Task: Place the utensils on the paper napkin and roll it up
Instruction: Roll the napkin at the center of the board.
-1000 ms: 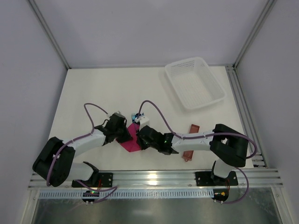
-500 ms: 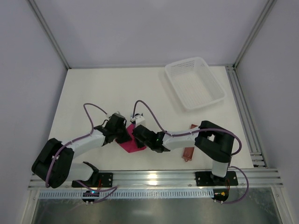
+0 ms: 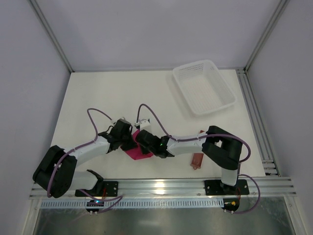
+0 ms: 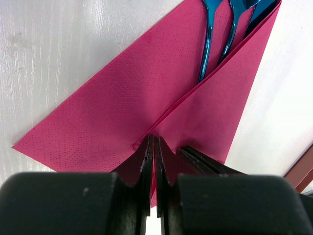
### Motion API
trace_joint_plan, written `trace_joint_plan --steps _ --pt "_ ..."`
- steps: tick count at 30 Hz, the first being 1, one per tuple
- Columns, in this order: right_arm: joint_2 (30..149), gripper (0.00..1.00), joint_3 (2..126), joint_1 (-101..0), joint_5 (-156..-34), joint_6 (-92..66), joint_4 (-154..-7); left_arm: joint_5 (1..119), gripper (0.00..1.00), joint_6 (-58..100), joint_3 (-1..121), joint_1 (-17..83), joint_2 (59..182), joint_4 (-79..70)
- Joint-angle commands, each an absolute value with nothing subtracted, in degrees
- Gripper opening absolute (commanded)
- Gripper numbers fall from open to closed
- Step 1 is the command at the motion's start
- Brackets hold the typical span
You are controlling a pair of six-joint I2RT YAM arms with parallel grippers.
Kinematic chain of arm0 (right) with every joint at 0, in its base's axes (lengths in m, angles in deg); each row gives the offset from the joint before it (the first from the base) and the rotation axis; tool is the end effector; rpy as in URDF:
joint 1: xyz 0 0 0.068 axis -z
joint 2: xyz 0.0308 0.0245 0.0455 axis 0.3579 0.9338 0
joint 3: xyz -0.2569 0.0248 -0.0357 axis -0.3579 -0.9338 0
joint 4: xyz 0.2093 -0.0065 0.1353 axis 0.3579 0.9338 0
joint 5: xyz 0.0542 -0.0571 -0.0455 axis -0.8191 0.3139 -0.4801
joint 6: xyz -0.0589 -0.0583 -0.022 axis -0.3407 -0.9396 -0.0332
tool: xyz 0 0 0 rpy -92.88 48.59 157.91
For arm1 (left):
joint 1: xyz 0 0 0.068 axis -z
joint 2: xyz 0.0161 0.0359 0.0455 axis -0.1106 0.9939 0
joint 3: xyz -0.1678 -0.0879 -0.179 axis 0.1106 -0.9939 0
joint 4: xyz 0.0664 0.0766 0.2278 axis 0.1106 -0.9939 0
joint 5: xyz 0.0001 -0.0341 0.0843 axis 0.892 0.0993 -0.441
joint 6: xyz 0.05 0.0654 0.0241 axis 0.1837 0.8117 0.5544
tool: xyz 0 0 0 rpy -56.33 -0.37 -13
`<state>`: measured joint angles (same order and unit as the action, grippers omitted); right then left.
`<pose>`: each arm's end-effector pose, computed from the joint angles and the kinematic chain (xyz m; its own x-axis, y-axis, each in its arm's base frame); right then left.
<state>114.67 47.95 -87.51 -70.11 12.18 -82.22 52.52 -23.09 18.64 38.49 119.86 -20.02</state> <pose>0.1785 0.3538 0.1215 -0.6612 -0.2523 -0.7065 -0.5170 0.8356 0.1855 0.2046 -0.1296 0.1122 -0.8467 -0.4416 -0.2968 -0.2841 0.8468 -0.4496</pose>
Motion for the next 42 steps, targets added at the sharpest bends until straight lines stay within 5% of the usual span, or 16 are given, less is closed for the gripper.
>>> trace_joint_plan --steps 1,19,30,42 --pt "114.7 0.04 51.5 -86.5 -67.4 12.5 -78.7 50.0 0.08 -23.2 18.6 38.5 119.7 -22.2" --pt "120.7 0.04 53.3 -85.7 -70.1 17.1 -73.0 49.1 0.08 -22.3 20.3 38.5 117.3 -24.7" --pt "119.4 0.04 50.4 -85.7 -72.3 17.8 -76.8 34.9 0.48 -21.0 24.7 38.4 107.6 -40.2" --pt "118.6 0.04 48.2 -85.7 -73.7 17.9 -80.1 33.2 0.52 -20.5 18.9 37.8 110.1 -33.4"
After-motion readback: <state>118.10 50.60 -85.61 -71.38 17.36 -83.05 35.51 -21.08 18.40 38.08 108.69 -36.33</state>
